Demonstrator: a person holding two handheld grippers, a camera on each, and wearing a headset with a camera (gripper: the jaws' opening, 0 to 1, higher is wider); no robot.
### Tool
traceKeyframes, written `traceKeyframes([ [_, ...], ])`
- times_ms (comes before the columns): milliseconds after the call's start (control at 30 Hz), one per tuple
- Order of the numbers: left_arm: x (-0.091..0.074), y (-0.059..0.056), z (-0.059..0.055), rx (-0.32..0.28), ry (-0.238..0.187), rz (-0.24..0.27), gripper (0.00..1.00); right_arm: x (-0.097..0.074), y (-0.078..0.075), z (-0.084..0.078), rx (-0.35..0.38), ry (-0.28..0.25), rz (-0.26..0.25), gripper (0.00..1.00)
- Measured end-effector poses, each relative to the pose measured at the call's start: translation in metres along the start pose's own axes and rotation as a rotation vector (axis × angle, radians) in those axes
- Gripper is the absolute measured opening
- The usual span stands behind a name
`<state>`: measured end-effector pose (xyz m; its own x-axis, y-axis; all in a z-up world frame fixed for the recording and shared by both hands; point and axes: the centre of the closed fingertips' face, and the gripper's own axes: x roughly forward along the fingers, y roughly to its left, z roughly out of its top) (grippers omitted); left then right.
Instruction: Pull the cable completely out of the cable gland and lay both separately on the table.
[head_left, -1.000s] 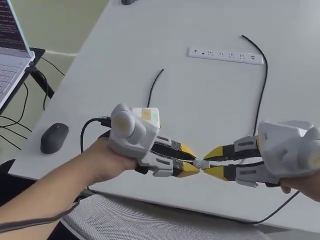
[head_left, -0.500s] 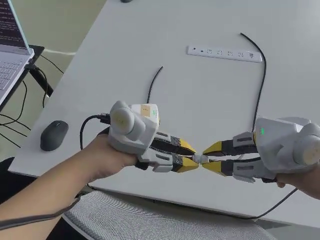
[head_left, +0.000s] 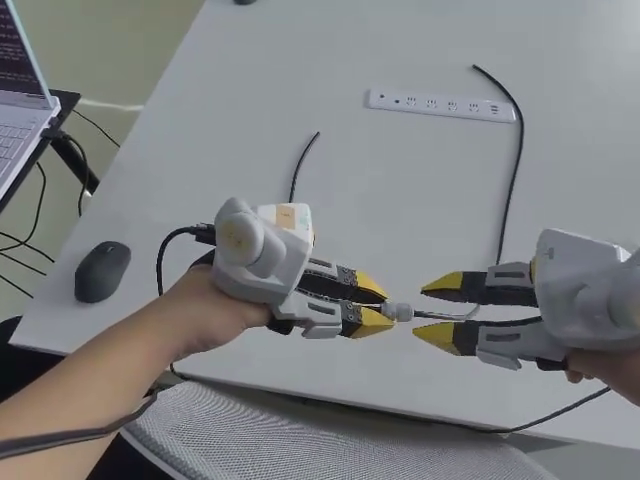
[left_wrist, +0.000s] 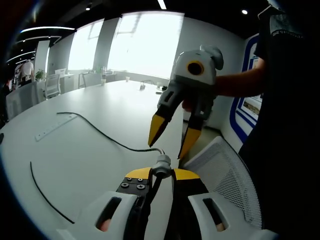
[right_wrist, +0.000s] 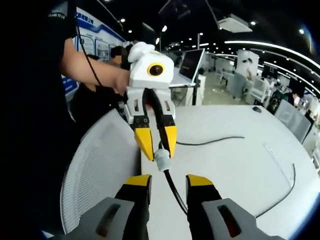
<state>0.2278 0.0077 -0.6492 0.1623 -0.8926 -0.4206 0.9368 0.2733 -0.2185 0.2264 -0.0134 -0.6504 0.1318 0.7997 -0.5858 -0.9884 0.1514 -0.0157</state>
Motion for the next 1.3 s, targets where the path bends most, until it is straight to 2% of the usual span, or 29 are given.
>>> traceKeyframes([
  [67,0.000,0.000,0.001,0.003,0.001,0.000,0.15,-0.002,-0.006,-0.005,-0.020,0.020,-0.058,0.23],
  [100,0.000,0.000,0.003,0.006,0.001,0.000,0.15,-0.003,-0.012,-0.006,-0.051,0.037,-0.117,0.21],
  [133,0.001,0.000,0.004,0.009,-0.003,0.002,0.15,-0.004,-0.015,-0.006,-0.063,0.041,-0.153,0.18],
  [233,0.001,0.002,0.008,0.019,-0.012,0.006,0.15,-0.004,-0.019,-0.002,-0.032,0.019,-0.215,0.18],
  [300,0.001,0.003,0.009,0.019,-0.014,0.005,0.15,-0.005,-0.023,-0.003,-0.063,0.040,-0.253,0.16],
  [400,0.001,0.003,0.011,0.026,-0.013,0.006,0.15,-0.001,-0.017,-0.002,-0.089,0.047,-0.239,0.15],
  [467,0.001,0.005,0.011,0.027,-0.012,0.010,0.15,-0.002,-0.021,-0.004,-0.130,0.070,-0.268,0.12],
  [600,0.002,0.006,0.012,0.034,-0.013,0.011,0.15,0.002,-0.017,-0.004,-0.119,0.064,-0.256,0.12],
  [667,0.003,0.006,0.013,0.054,-0.014,0.011,0.15,0.006,-0.015,-0.005,-0.129,0.074,-0.256,0.11],
  [800,0.005,0.005,0.012,0.053,-0.007,0.006,0.15,0.008,-0.015,0.000,-0.163,0.072,-0.268,0.07],
  [933,0.005,0.006,0.012,0.046,-0.007,0.011,0.15,0.009,-0.016,0.002,-0.170,0.072,-0.272,0.02],
  [1300,0.006,0.009,0.010,0.051,0.004,0.016,0.15,0.011,-0.017,-0.001,-0.153,0.083,-0.258,0.00],
])
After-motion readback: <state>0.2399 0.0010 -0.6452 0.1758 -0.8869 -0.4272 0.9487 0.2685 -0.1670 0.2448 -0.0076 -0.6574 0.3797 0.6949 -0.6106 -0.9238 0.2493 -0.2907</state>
